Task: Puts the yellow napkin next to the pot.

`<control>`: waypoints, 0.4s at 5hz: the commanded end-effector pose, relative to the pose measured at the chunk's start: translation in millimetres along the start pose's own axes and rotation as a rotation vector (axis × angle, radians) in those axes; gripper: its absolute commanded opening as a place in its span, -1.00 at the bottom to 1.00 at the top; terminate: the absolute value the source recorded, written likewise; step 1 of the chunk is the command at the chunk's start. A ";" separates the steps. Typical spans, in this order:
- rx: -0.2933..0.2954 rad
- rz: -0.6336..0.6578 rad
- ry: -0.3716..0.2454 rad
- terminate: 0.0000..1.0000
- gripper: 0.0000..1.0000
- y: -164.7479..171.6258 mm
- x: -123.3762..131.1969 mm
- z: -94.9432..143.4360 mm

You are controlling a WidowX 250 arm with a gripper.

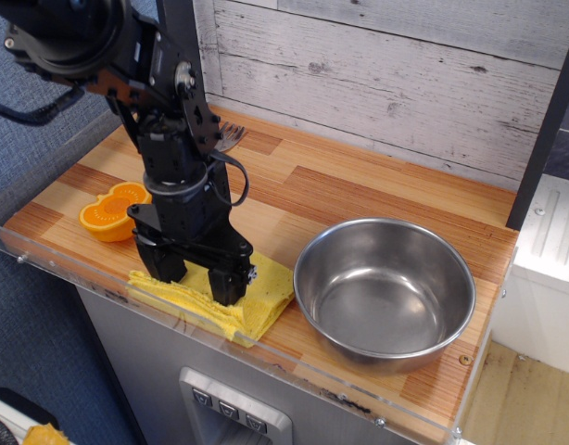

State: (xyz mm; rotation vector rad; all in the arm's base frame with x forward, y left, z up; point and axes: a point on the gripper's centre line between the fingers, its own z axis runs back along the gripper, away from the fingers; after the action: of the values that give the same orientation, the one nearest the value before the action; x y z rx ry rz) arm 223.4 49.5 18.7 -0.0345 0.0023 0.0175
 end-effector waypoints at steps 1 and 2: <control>-0.058 0.038 -0.221 -1.00 1.00 -17.7 66.1 72.1; -0.066 0.056 -0.275 -1.00 1.00 -14.9 72.5 102.2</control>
State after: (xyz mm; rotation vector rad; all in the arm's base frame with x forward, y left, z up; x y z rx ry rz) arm 294.3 34.8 103.8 -0.1092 -0.2192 0.0703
